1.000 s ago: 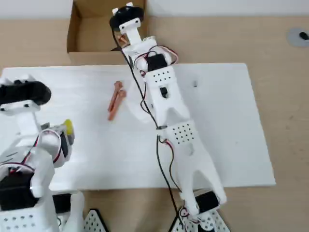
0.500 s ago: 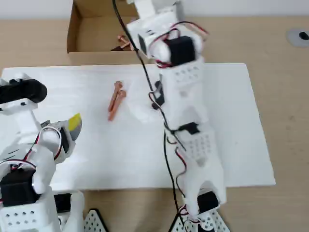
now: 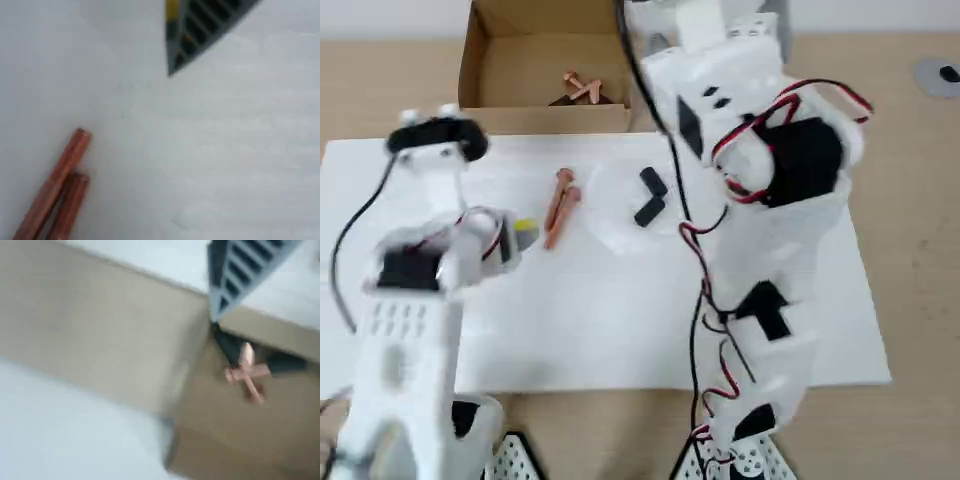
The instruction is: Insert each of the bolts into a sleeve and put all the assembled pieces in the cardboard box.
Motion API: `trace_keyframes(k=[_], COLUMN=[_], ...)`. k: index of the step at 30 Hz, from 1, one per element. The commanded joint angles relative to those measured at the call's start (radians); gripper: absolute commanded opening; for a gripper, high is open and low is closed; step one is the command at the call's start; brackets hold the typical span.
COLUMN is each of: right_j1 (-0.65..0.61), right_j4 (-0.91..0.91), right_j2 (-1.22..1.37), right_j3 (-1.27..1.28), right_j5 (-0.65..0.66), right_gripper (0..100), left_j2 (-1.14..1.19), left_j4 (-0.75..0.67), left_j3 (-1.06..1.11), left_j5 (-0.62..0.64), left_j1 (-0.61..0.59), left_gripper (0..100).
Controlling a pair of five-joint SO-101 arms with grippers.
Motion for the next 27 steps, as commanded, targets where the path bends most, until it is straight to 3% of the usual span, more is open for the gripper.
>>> trace_keyframes(k=[1, 7, 12, 27], right_j1=[0.054, 0.065, 0.067, 0.067], right_j4=[0.015, 0.008, -0.018, -0.213], right_j2=[-0.179, -0.475, -0.668, -0.980], right_j3=[0.278, 0.797, 1.101, 1.587], right_j5=[-0.005, -0.048, -0.046, -0.046], right_gripper=[45.5, 45.5, 45.5, 45.5], left_j2=[0.271, 0.616, 0.736, 1.116], left_j4=[-0.028, -0.026, -0.032, -0.034], left_j3=[-0.160, -0.390, -0.551, -0.936], left_j5=[-0.003, -0.104, -0.120, -0.117], left_j1=[0.020, 0.020, 0.021, 0.094], left_gripper=[26, 26, 26, 26])
